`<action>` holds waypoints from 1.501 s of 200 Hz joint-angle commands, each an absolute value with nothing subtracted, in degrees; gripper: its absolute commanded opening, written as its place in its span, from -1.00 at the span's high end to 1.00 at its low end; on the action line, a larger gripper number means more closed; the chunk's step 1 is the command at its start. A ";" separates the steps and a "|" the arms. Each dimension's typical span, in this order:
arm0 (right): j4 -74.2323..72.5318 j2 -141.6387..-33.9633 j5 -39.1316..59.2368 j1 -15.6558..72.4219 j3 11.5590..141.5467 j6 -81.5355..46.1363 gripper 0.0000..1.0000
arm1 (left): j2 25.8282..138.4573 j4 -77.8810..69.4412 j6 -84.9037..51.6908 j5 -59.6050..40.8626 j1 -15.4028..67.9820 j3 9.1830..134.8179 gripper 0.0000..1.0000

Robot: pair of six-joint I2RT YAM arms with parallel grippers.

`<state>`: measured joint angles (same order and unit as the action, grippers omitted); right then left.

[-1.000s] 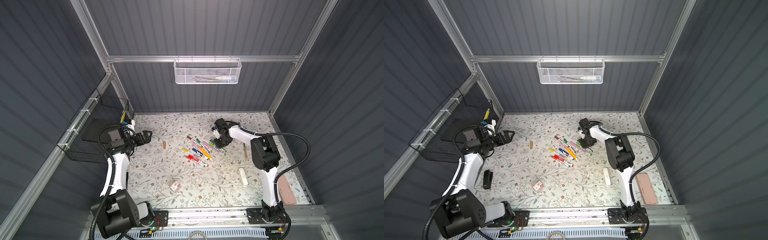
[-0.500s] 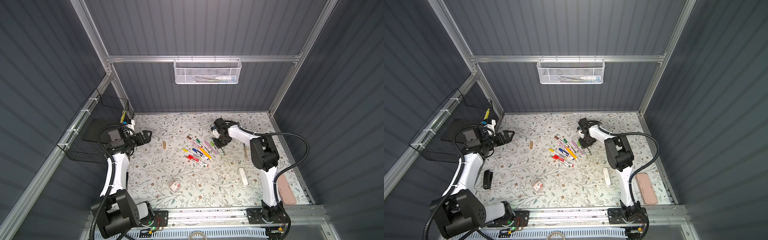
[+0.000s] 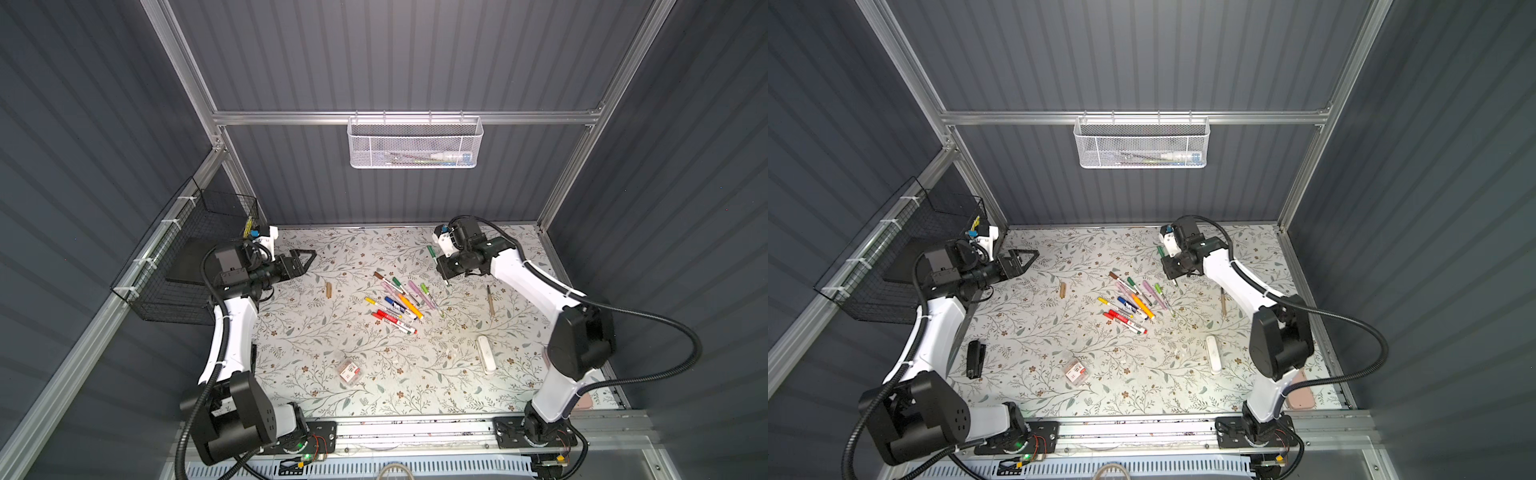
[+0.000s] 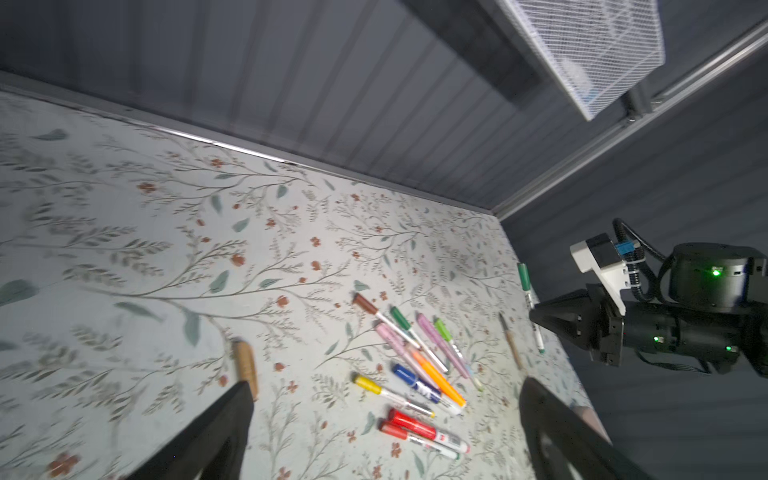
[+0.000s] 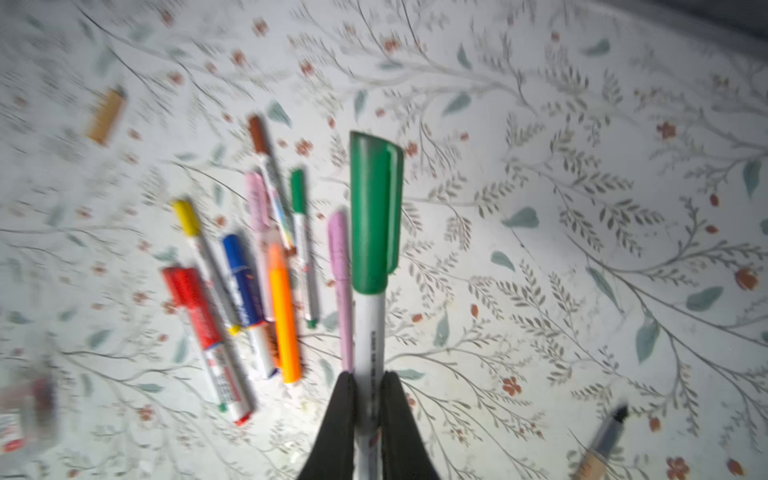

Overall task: Open the pen caps
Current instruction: 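Lift the green marker toward the left gripper while the left arm reaches in, then close the left gripper on the green cap held up by the right gripper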

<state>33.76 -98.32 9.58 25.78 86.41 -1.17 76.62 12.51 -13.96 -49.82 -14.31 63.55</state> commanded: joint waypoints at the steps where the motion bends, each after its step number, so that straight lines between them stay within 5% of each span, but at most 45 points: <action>1: 25.32 -93.68 18.32 28.02 82.56 -7.85 1.00 | 77.98 3.93 -21.09 -59.92 -10.90 69.11 -1.00; 31: 11.07 -88.58 21.93 33.13 76.93 -16.21 1.00 | 79.63 -3.13 -22.57 -58.60 -2.92 70.59 -0.99; 62: -0.26 -89.01 24.16 37.64 75.35 -22.97 1.00 | 84.39 -31.31 -41.23 -63.27 -0.25 67.41 -0.95; 90: -2.06 -91.19 17.62 41.54 77.36 -25.28 1.00 | 86.39 -25.40 -35.98 -61.76 3.42 70.80 -0.92; 111: -8.78 -93.20 22.41 42.06 76.58 -30.16 1.00 | 87.14 -22.00 -29.50 -63.99 6.81 70.72 -0.92; 143: -12.87 -95.09 25.53 41.86 76.99 -33.95 1.00 | 88.52 -40.27 -40.09 -64.74 7.21 65.52 -0.86; 234: -10.72 -98.89 27.62 41.69 81.37 -31.22 1.00 | 88.07 -22.69 -28.26 -63.72 7.38 66.09 -0.21; 300: -9.63 -100.62 27.03 41.84 82.72 -28.46 1.00 | 87.80 -32.84 -41.77 -63.90 7.36 65.40 0.21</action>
